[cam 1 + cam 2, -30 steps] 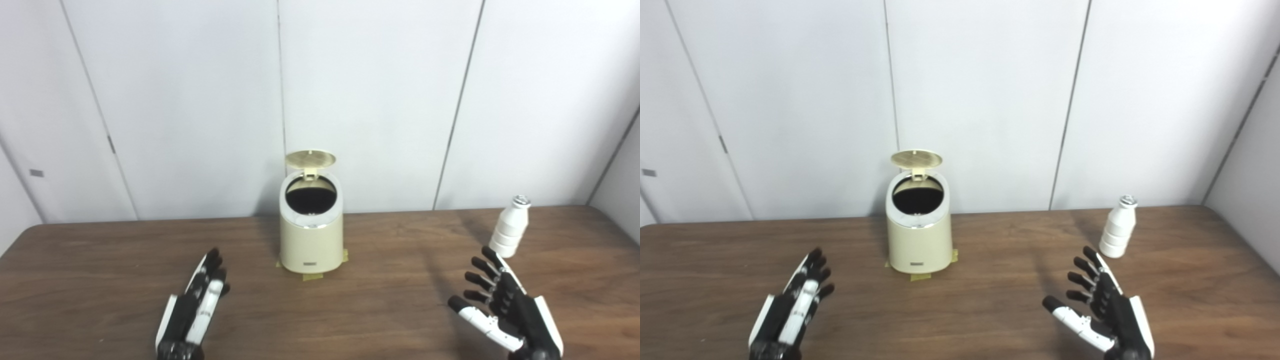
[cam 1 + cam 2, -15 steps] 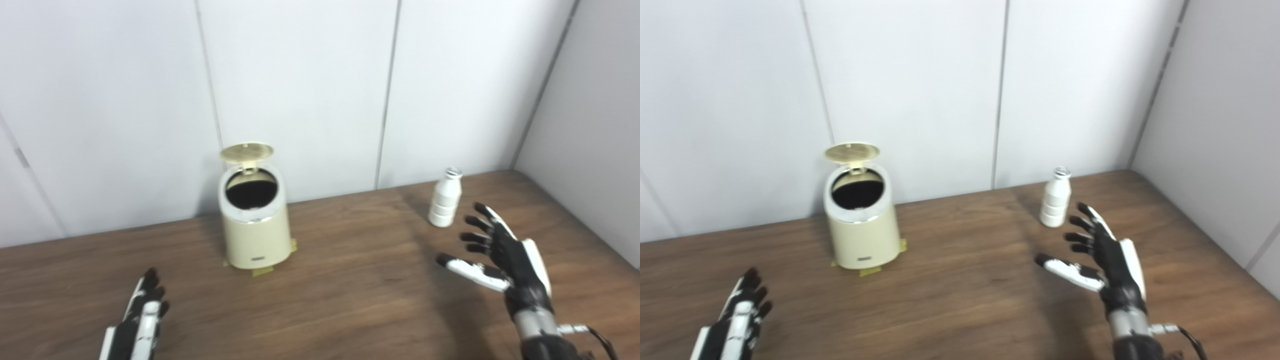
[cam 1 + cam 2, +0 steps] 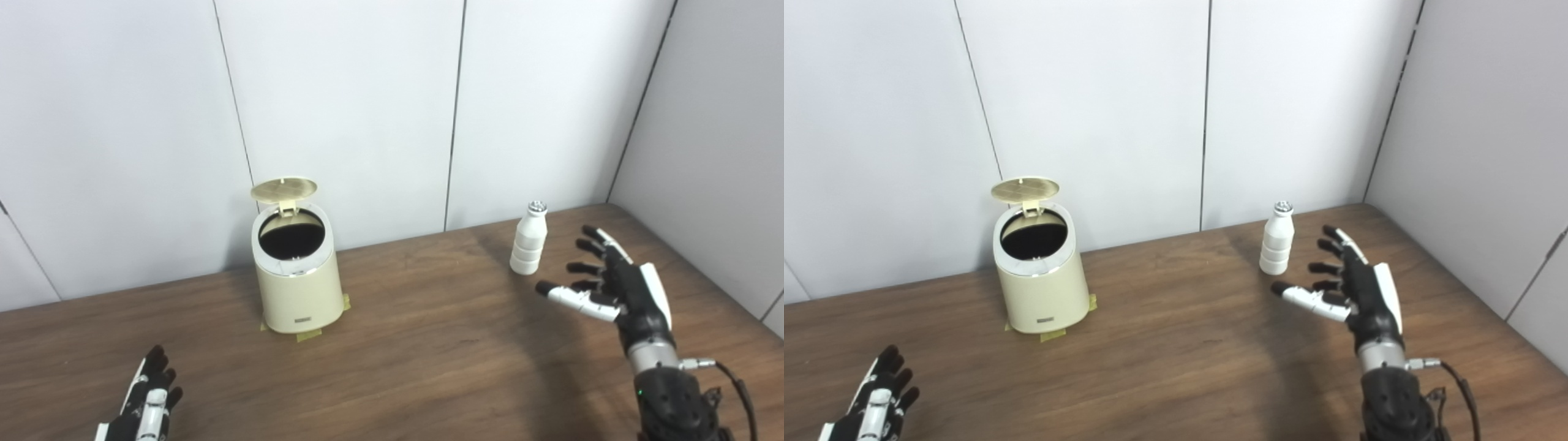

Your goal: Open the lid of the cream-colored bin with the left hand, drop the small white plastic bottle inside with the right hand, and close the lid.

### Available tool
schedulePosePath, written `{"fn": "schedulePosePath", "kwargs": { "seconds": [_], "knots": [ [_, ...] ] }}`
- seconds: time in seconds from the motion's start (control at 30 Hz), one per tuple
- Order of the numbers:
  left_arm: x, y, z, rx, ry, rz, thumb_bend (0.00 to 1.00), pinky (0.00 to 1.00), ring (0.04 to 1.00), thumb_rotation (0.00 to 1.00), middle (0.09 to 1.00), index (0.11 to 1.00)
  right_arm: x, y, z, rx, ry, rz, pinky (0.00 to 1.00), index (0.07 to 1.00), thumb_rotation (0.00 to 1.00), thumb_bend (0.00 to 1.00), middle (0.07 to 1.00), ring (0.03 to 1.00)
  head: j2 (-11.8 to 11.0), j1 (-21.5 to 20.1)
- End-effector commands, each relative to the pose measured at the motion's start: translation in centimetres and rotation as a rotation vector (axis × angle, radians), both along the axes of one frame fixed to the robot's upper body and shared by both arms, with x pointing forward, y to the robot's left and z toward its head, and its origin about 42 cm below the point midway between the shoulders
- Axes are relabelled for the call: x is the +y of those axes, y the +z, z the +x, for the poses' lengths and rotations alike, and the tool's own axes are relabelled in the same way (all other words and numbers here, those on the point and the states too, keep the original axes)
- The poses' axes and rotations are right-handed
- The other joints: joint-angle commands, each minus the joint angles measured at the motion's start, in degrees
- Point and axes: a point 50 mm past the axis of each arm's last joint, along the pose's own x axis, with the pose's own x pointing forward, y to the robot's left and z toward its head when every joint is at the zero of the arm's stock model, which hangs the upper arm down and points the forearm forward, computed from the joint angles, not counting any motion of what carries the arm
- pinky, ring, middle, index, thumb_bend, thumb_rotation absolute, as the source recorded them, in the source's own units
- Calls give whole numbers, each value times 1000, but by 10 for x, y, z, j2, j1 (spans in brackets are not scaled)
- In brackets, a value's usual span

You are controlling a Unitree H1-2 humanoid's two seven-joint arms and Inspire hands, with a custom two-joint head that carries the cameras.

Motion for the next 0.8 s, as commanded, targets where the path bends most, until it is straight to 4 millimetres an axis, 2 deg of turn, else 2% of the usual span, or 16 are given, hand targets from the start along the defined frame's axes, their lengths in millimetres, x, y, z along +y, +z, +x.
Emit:
{"fn": "schedulePosePath", "kwargs": {
  "seconds": [0.0, 0.27, 0.37, 0.47, 0.63, 0.77],
  "knots": [
    [-1, 19, 4, -77, -2, 10, 513, 939, 967, 727, 980, 1000, -7, 19, 11, -70, -8, -31, 559, 876, 170, 788, 861, 730, 0, 0],
    [1, 26, 3, -92, -7, 40, 503, 928, 948, 704, 955, 1000, -25, 27, 39, -49, -61, -113, 534, 865, 162, 768, 834, 703, 4, -3],
    [1, 26, 2, -86, -2, 30, 505, 933, 948, 693, 954, 1000, -29, 32, 50, -30, -71, -130, 609, 864, 191, 769, 839, 759, 4, -4],
    [2, 27, 1, -82, 2, 30, 495, 937, 954, 688, 957, 1000, -33, 35, 61, -25, -71, -114, 564, 866, 201, 786, 838, 742, 5, -4],
    [2, 29, -1, -78, 4, 30, 478, 939, 955, 687, 959, 1000, -37, 38, 78, -15, -46, -111, 581, 875, 187, 794, 849, 745, 6, -4],
    [1, 32, -1, -81, -3, 24, 463, 942, 958, 683, 963, 1000, -42, 42, 91, 9, -41, -145, 584, 879, 278, 861, 839, 726, 9, -3]
  ]
}}
